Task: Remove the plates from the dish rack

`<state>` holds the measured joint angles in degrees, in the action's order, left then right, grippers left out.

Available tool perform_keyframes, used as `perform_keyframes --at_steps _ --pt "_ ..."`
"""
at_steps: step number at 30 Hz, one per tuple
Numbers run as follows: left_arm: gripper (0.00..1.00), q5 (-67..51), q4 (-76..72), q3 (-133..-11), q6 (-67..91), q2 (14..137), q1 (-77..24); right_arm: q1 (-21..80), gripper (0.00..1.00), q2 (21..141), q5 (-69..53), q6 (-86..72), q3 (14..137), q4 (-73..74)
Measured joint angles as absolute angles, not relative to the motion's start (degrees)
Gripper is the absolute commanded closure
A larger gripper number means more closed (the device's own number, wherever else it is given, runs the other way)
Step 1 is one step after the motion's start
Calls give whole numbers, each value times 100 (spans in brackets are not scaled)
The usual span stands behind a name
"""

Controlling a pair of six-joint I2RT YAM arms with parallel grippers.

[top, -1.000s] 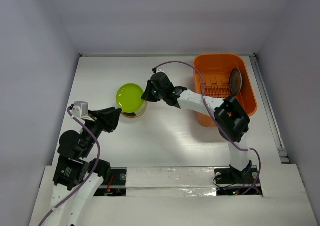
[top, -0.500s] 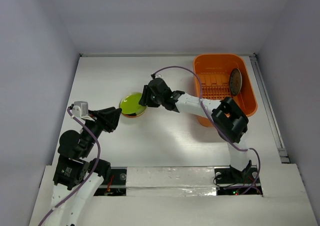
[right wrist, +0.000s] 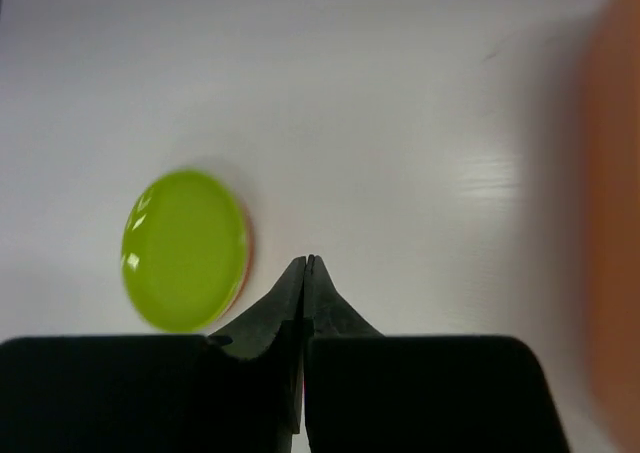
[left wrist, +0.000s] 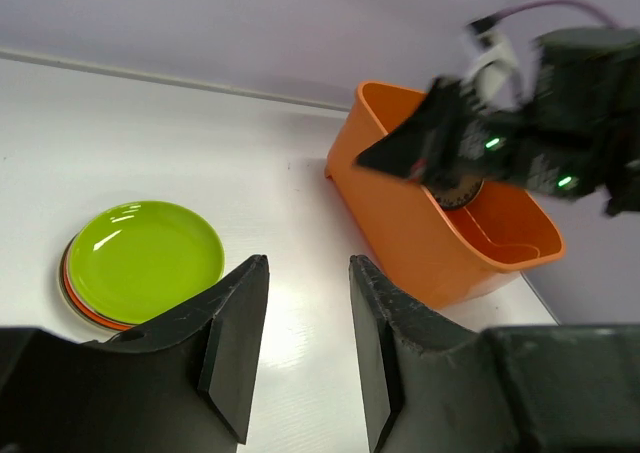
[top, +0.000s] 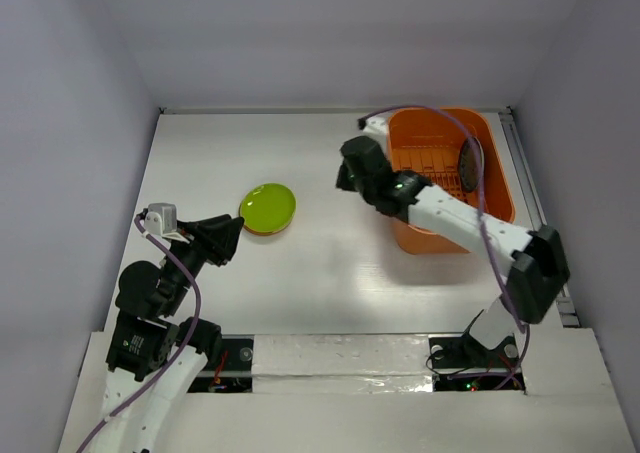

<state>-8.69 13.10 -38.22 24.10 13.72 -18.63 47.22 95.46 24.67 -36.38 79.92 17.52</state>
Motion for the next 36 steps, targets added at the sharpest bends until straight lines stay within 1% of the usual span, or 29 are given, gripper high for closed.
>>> perform_keyframes --at_steps 3,5,6,8,9,10,12,13,17,20,23,27,30,31,33,34,36 --pt "65 -899 1308 -3822 2408 1358 -1863 4163 100 8744 3138 -3385 7793 1999" --pt "65 -908 1313 -3822 2410 1328 -1863 3605 100 8340 3603 -3232 7658 2213" --pt "65 -913 1308 -3822 2408 1302 -1863 3291 98 8195 3809 -3159 7596 2338" --pt "65 -917 1310 -3822 2408 1245 -1865 2661 85 7999 4219 -3041 7513 2626" --pt "65 -913 1306 -3822 2410 1212 -1874 2421 75 7953 4392 -2969 7489 2788" --pt "65 -913 1306 -3822 2410 1186 -1892 2235 69 7935 4506 -2910 7472 2930" --pt "64 -915 1308 -3822 2408 1149 -1949 1942 60 7959 4652 -2751 7470 3157" --pt "64 -915 1308 -3822 2408 1135 -1968 1809 58 8001 4698 -2670 7470 3234" --pt "63 -910 1310 -3822 2408 1127 -2018 1347 57 8431 4759 -2351 7620 3474" --pt "63 -908 1310 -3822 2408 1111 -2029 1100 57 9028 4744 -2106 7896 3538" --pt "62 -906 1310 -3822 2408 1079 -2029 928 57 9539 4733 -1927 8064 3577" --pt "62 -902 1310 -3822 2408 1066 -2029 773 58 9865 4644 -1745 8097 3603" --pt "62 -899 1308 -3822 2408 1066 -2029 707 61 9957 4630 -1603 8195 3601" --pt "62 -899 1310 -3822 2408 1066 -2029 701 64 10001 4633 -1562 8272 3590" --pt "62 -897 1310 -3822 2408 1068 -2029 681 68 10125 4637 -1461 8425 3533" --pt "62 -897 1310 -3822 2408 1068 -2029 681 73 10184 4641 -1428 8477 3516" --pt "62 -897 1310 -3822 2408 1068 -2029 681 74 10259 4639 -1363 8506 3500"
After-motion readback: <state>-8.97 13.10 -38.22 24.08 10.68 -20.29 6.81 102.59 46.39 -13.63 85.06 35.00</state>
